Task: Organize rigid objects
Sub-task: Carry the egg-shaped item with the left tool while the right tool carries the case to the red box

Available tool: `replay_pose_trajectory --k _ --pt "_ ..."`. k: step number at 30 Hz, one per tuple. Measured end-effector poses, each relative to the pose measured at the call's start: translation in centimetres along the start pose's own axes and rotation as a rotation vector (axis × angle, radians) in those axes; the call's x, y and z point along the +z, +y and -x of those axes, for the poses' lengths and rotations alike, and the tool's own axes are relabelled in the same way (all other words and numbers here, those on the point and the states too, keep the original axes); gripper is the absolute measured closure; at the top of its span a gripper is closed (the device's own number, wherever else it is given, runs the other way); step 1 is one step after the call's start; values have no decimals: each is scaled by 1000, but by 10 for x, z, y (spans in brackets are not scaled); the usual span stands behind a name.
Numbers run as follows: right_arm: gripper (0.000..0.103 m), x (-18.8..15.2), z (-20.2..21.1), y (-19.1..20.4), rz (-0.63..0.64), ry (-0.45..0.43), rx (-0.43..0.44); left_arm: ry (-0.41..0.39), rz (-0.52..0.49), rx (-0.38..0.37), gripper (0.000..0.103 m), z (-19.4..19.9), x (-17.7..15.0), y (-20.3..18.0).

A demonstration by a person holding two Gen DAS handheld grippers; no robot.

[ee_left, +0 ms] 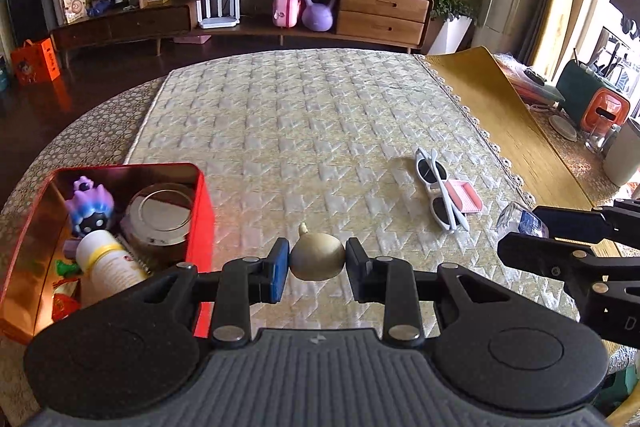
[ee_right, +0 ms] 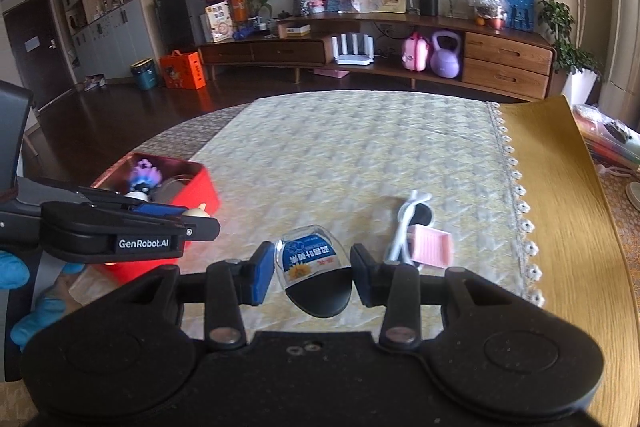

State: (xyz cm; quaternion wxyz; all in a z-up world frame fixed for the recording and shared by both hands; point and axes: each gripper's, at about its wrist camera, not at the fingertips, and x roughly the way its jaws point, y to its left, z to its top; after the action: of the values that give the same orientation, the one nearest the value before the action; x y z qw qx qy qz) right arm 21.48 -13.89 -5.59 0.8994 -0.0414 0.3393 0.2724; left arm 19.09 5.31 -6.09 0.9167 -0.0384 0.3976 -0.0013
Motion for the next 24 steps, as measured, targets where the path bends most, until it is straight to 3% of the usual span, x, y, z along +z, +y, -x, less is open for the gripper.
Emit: replay_pose_trajectory --k 11,24 --pt "62 6 -9 68 75 10 78 -13 77 62 73 36 -22 65" --pt "62 21 -47 131 167 35 150 4 154 129 73 42 -37 133"
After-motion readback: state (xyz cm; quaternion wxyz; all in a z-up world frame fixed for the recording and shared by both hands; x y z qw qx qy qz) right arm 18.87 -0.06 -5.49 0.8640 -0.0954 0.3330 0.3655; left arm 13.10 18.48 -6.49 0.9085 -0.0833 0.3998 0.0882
